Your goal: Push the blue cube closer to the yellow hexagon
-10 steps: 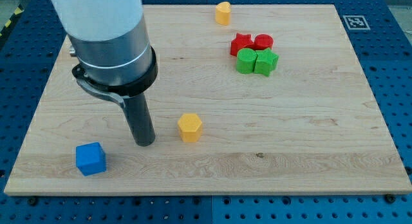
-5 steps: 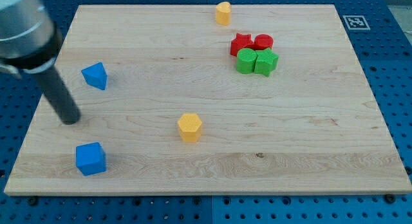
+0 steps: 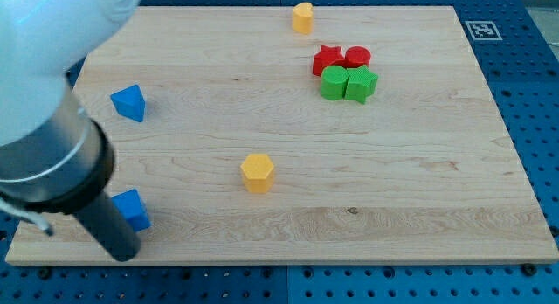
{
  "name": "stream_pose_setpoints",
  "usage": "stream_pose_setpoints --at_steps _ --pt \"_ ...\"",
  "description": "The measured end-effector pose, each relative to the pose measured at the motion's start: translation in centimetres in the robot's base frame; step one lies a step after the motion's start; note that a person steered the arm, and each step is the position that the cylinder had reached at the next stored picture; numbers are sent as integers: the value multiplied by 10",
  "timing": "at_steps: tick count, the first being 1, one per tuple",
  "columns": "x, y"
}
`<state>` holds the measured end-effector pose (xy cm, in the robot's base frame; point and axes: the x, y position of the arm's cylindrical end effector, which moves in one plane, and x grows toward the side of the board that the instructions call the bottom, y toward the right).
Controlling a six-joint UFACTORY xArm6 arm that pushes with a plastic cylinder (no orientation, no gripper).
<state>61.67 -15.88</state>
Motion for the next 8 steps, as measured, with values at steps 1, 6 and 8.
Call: stream_pose_setpoints --at_steps 1,6,8 --pt "-20 1" --pt "-59 -44" --pt "-91 -88"
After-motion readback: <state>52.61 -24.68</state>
